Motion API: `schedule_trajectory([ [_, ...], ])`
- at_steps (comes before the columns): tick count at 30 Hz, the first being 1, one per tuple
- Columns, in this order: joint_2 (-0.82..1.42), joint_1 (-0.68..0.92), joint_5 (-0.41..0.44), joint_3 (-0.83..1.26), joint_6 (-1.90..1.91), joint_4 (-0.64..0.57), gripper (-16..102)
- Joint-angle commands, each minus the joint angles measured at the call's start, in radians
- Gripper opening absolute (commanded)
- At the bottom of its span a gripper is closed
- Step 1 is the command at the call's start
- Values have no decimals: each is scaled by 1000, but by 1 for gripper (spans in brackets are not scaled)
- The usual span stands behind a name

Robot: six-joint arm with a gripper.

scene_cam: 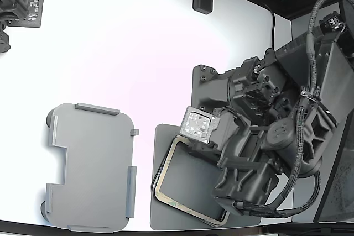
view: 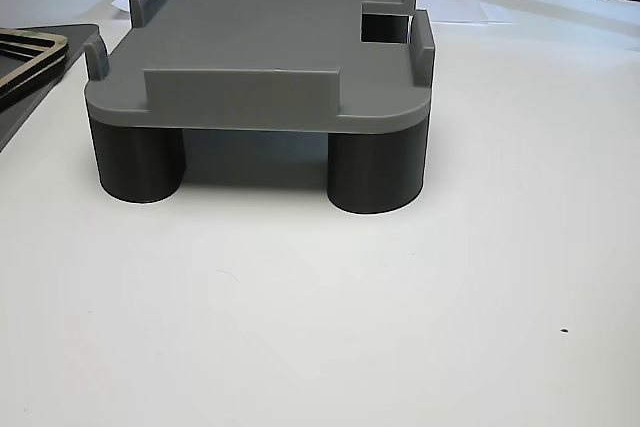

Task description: Move top rectangular frame to the holder.

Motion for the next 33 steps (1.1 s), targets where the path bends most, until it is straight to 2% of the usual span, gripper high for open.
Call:
schedule_trajectory([
  [1,26,-20,2,-15,-5,-6,40],
  [4,26,-21,2,-12,-6,-8,36],
  [14,32,-23,3,-80,-6,69,-9],
  [18,37,-44,12,-147,-15,129,-10],
  [24,3,-46,74,-341,48,270,-10],
  [27,-28,-67,101,-436,137,285,-10],
  [33,-132,-261,17,-635,325,285,-10],
])
